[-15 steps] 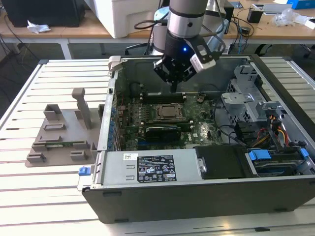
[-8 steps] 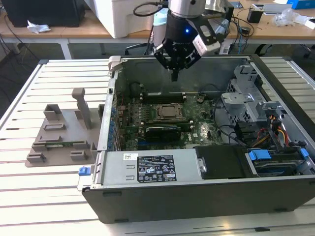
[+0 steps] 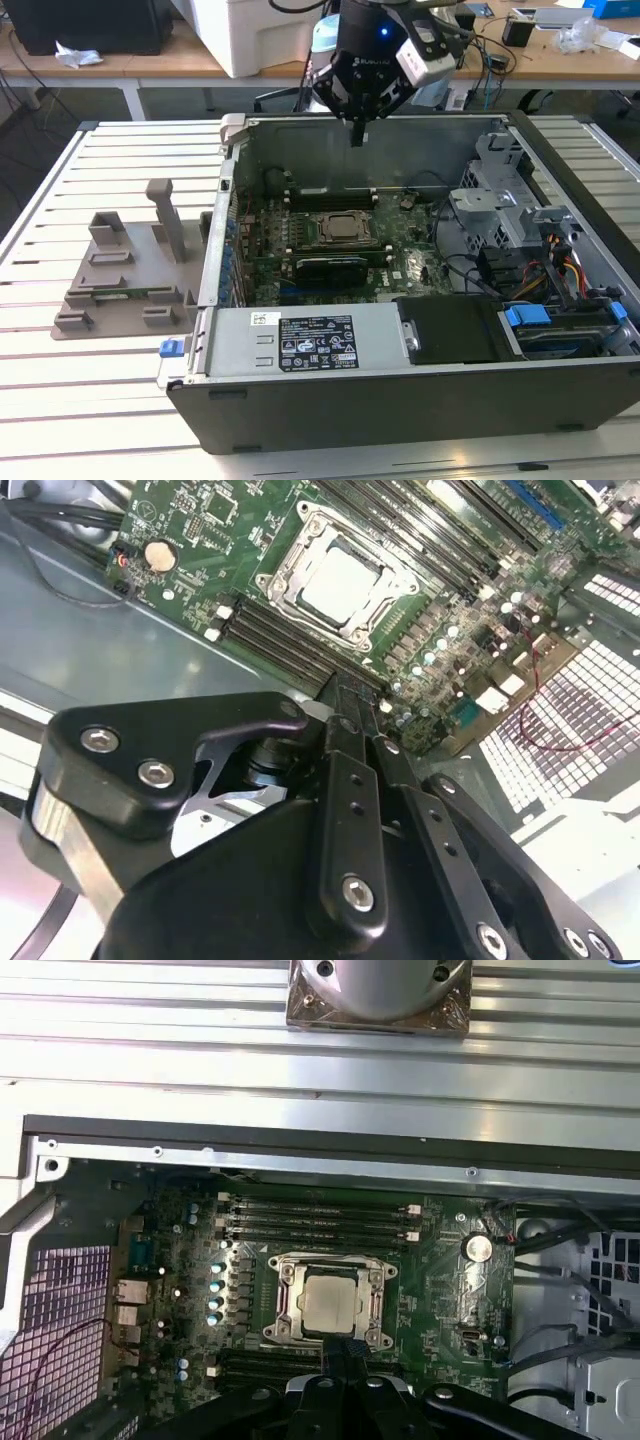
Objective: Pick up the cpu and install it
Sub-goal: 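Install the second cpu locking lever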
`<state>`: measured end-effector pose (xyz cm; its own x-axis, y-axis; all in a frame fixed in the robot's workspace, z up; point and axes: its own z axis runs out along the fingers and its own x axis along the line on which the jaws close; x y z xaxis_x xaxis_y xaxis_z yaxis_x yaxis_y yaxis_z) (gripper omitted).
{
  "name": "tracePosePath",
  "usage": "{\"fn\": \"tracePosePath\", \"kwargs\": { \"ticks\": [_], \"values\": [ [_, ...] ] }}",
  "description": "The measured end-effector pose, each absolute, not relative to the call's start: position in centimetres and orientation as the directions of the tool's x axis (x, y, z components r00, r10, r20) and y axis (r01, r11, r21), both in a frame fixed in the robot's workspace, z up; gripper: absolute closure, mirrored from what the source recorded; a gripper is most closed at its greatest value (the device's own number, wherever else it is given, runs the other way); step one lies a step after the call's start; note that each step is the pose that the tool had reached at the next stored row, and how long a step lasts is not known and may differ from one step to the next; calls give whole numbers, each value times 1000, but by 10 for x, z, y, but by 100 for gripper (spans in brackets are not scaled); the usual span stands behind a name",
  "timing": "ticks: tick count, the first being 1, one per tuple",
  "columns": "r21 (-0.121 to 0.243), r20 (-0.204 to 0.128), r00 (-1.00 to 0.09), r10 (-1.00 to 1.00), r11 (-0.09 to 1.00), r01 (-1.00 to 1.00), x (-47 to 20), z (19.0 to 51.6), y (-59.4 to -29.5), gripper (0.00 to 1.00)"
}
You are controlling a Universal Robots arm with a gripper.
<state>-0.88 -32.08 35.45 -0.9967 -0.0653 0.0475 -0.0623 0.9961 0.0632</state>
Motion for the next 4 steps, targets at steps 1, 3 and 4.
{"fn": "tracePosePath", "kwargs": {
  "ticks": [1,3,4],
  "values": [
    [63,48,-997,-65,996,-62,-9,355,-321,89],
    [63,48,-997,-65,996,-62,-9,355,-321,89],
    [63,48,-997,-65,996,-62,-9,355,-321,89]
  ]
}}
